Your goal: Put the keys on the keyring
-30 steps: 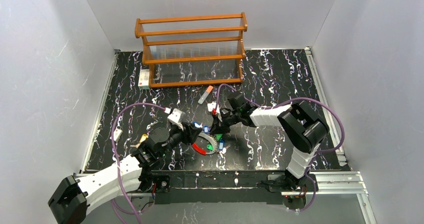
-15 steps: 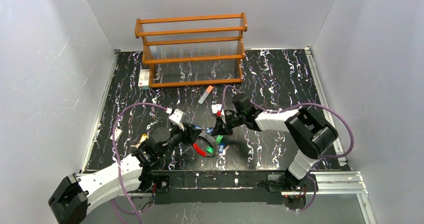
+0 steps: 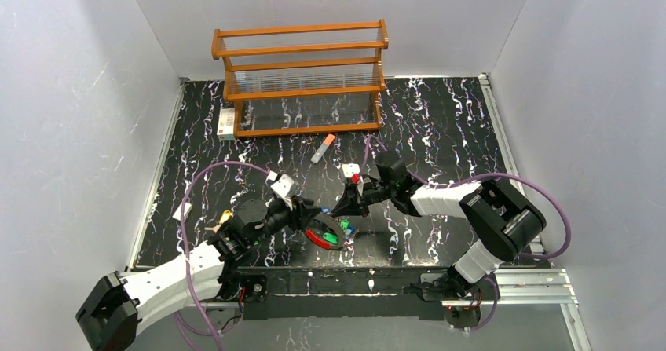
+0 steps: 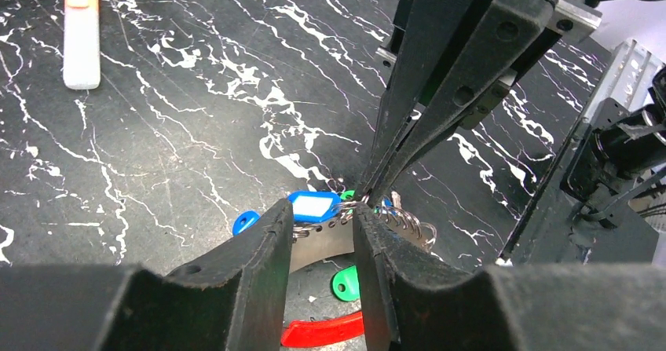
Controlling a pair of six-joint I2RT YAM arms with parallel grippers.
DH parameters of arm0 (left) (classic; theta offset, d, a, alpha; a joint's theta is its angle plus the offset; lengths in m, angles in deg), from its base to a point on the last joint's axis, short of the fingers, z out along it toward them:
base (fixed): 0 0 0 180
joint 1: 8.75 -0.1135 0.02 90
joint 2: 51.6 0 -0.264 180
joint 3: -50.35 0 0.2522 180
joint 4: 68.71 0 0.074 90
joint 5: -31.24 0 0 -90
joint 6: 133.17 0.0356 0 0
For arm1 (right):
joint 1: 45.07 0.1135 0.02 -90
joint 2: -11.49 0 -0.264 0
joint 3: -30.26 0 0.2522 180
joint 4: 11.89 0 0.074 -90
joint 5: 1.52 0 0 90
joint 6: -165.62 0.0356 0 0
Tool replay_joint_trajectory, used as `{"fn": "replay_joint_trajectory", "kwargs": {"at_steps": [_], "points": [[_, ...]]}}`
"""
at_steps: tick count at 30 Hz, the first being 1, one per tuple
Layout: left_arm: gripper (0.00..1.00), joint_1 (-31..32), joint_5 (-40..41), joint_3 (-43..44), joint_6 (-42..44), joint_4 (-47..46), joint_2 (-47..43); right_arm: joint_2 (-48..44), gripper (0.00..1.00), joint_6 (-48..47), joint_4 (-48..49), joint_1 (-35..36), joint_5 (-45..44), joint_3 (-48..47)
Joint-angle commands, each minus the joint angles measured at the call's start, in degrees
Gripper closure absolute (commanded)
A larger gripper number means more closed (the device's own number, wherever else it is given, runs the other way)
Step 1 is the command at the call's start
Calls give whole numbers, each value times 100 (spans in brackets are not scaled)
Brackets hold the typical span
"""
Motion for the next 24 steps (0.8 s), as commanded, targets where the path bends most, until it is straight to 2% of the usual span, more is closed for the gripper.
{"fn": "replay_joint_trajectory", "kwargs": {"at_steps": [1, 6, 14, 24], "points": [[67, -25, -283, 0, 228, -192, 30, -219, 99, 319, 592, 15, 283, 21], [60, -23, -295, 212, 493, -191, 418, -193, 99, 289, 444, 15, 371, -30], [59, -9, -23, 790, 620, 20, 1200, -227, 99, -33, -140, 14, 383, -142], [58, 16, -232, 830, 822, 107, 1184, -273, 99, -15, -198, 16, 352, -194]]}}
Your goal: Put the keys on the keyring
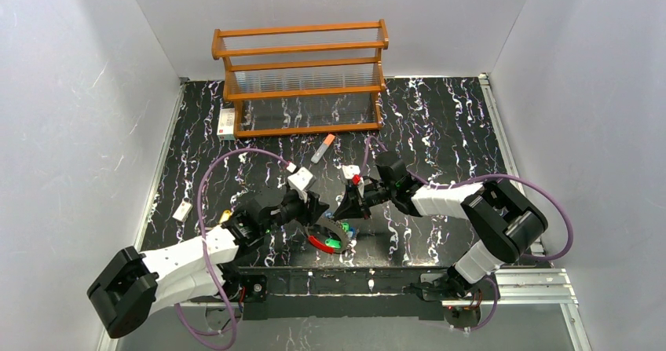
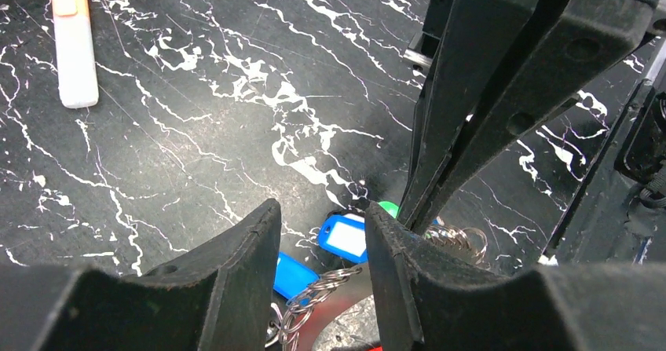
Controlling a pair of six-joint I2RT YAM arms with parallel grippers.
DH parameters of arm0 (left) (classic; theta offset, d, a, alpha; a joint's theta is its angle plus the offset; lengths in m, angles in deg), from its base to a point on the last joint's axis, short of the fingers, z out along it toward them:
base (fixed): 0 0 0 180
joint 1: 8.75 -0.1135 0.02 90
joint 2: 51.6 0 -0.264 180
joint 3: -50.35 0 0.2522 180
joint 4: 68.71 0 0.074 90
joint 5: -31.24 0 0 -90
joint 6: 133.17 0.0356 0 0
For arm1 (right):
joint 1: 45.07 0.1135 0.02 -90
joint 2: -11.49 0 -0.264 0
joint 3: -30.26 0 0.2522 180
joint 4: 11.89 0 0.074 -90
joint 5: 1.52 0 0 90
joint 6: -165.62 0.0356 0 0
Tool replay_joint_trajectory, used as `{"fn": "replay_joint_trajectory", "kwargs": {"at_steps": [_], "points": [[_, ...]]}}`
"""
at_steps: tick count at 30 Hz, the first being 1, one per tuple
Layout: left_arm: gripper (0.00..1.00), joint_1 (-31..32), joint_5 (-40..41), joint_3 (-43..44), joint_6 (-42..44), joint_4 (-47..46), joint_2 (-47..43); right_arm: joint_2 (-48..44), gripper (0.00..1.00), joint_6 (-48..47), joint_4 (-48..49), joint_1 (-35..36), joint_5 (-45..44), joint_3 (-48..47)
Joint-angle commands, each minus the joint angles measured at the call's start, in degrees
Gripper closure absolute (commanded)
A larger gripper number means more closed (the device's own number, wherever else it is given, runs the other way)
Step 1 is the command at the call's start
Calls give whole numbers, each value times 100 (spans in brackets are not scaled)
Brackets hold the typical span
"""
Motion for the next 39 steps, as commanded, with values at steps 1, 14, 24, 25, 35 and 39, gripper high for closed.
{"fn": "replay_joint_trajectory", "kwargs": {"at_steps": [1, 14, 24, 25, 35, 39], "points": [[58, 9, -101, 64, 195, 187, -266, -202, 99, -26, 57, 15, 138, -217], [57, 52, -910, -26, 1571, 808, -549, -194, 99, -4, -42, 22, 216, -300], [57, 90, -884, 274, 2339, 761, -28, -232, 99, -30, -228, 20, 275, -395], [57, 101, -831, 285, 2313, 696, 47, -221, 99, -30, -259, 24, 310, -420], [57, 127, -448, 357, 2060, -187, 474, -115, 99, -38, -400, 17, 445, -508], [57, 130, -337, 430, 1903, -233, 536, -76, 99, -47, -411, 18, 436, -507]]}}
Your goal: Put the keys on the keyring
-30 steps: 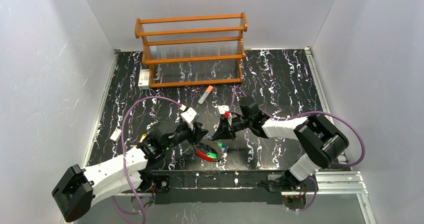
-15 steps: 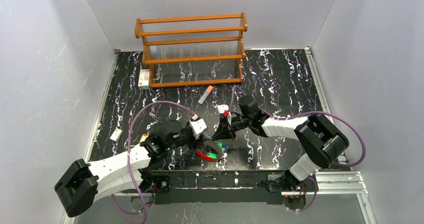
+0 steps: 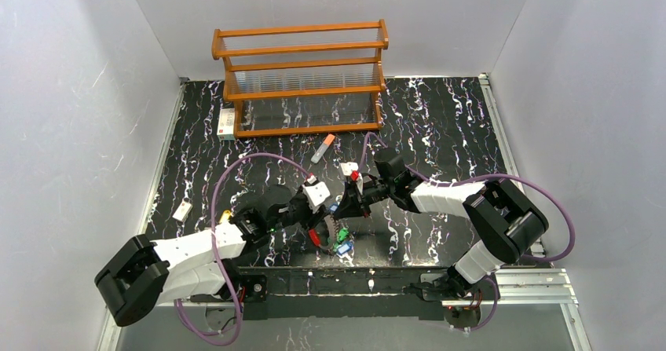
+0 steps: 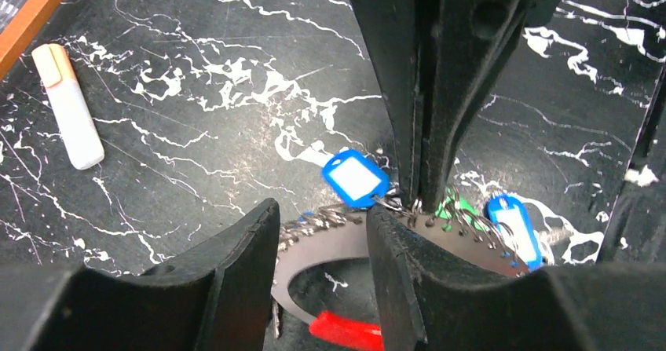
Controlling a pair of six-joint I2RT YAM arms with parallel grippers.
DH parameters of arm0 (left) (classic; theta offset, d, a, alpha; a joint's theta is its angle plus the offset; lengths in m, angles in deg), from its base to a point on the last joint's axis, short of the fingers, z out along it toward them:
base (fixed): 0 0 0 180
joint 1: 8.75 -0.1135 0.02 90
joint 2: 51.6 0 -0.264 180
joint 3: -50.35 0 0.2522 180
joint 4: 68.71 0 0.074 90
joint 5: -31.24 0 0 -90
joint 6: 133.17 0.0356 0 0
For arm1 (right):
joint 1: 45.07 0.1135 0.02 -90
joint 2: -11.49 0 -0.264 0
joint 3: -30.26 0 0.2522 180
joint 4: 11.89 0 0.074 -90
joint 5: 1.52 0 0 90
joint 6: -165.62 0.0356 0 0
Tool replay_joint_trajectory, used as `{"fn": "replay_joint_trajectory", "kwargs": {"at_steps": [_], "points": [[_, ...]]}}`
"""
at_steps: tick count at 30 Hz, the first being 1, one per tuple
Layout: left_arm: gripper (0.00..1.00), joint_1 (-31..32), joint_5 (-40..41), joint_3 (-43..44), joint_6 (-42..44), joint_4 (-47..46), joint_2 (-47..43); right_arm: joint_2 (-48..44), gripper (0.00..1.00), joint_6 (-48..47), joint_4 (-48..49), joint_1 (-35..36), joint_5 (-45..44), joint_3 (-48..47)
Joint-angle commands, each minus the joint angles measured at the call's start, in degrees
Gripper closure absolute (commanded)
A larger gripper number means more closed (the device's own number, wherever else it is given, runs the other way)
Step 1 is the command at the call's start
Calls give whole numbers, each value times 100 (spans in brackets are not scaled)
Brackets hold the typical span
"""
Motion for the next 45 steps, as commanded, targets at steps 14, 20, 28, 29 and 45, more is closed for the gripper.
{"fn": "replay_joint_trajectory", "kwargs": {"at_steps": [14, 20, 28, 29, 45], "points": [[57, 23, 437, 50, -325, -665, -285, 134, 99, 32, 142, 33, 124, -252], [57, 23, 673, -35, -381, -243, -670, 229, 99, 157, 220, 30, 46, -252], [57, 23, 1055, -217, -920, 509, -1472, 492, 99, 932, 851, 28, -311, -193], [57, 23, 1119, -262, -1016, 532, -1547, 531, 95, 1015, 927, 32, -441, -186], [54, 24, 1532, -677, -2527, 772, -1932, -213, 25, 1293, 636, -39, -3443, -109]]}}
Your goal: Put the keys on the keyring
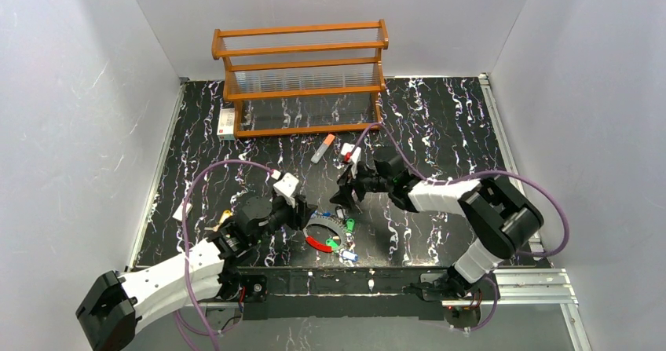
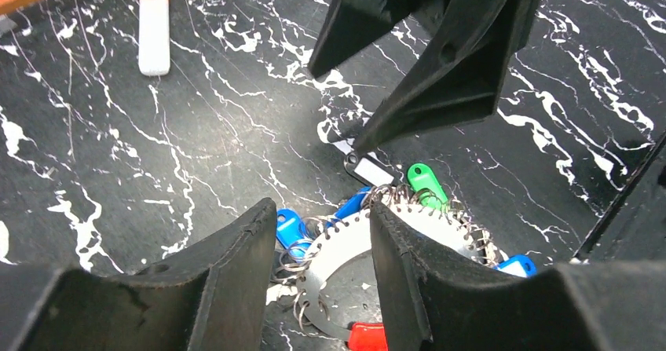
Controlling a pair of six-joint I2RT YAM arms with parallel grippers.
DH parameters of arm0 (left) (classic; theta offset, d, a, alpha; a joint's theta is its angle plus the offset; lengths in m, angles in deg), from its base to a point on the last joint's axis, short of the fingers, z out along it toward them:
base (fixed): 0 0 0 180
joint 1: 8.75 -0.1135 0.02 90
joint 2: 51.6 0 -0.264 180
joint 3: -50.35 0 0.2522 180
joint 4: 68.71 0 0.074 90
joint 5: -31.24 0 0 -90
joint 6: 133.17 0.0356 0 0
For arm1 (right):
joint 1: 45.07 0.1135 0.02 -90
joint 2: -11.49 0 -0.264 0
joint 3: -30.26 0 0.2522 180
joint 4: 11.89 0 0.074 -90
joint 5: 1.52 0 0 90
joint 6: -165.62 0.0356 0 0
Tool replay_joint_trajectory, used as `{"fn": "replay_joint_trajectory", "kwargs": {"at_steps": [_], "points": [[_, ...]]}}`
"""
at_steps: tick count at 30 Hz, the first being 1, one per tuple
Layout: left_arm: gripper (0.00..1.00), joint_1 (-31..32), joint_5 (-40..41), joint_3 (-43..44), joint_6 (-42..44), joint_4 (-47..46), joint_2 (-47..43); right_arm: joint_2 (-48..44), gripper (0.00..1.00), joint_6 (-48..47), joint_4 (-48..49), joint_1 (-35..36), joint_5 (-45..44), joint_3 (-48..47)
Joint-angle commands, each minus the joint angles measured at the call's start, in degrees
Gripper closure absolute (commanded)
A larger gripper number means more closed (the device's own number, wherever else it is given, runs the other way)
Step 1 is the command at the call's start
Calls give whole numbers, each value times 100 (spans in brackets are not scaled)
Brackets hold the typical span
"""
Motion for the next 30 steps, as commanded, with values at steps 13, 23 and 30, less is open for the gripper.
{"fn": "replay_joint_trajectory", "kwargs": {"at_steps": [13, 23, 30], "points": [[53, 16, 586, -445, -2874, 1342, -830, -2204, 1, 1719, -1988, -237, -2777, 299], [53, 16, 497, -300, -4206, 2389, -771, -3223, 1, 3166, -3186, -280, -3000, 1069], [55, 17, 160, -221, -4458, 2266, -73, -3025, 3, 3537, -3669, -280, -1683, 1263]]}}
